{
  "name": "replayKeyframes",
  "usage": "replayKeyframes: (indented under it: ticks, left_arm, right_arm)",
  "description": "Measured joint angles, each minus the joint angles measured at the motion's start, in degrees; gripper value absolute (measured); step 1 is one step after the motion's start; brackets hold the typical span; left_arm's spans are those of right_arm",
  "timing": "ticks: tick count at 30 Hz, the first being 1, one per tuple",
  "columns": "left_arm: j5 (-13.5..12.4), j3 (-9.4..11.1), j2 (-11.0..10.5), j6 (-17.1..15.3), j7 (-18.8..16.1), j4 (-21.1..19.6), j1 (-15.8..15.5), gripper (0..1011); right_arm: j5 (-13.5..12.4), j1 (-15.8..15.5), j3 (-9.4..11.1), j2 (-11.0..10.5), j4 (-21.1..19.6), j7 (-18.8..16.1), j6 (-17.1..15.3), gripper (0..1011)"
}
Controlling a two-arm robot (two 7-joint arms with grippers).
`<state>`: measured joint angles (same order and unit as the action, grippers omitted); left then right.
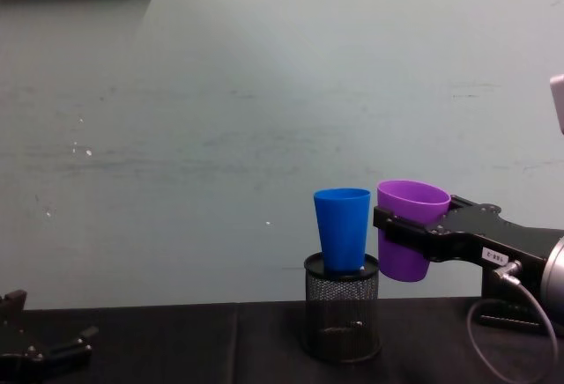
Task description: Pick up one cup with a gripper and tap it against the other cup.
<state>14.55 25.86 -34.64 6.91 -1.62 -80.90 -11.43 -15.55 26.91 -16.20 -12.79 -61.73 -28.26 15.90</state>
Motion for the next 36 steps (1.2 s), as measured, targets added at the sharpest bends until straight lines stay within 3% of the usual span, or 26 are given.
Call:
replayKeyframes:
  ticks: [36]
  left_arm:
    - [0.00,0.00,0.00,0.00,0.00,0.00,0.00,1011]
  right_arm:
    - [0.00,0.00,0.00,0.00,-0.01,0.00,0.00,739]
